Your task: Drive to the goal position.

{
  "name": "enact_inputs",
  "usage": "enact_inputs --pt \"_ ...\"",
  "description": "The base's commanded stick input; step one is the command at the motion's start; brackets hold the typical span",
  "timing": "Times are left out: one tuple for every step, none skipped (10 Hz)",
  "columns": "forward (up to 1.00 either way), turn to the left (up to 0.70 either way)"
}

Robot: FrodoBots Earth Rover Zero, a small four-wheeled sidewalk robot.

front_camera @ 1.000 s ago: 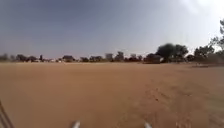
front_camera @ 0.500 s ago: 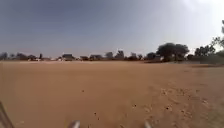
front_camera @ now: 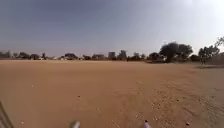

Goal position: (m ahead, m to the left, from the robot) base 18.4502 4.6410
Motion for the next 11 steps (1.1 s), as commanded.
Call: enact_inputs --pt "0.00 0.00" --pt "0.00 0.00" --pt "0.27 0.00" --pt "0.59 0.00" --pt "0.70 0.00" --pt "0.70 0.00" --pt "0.70 0.00" --pt "0.70 0.00" --pt "0.70 0.00" --pt "0.70 0.00" --pt "0.70 0.00"
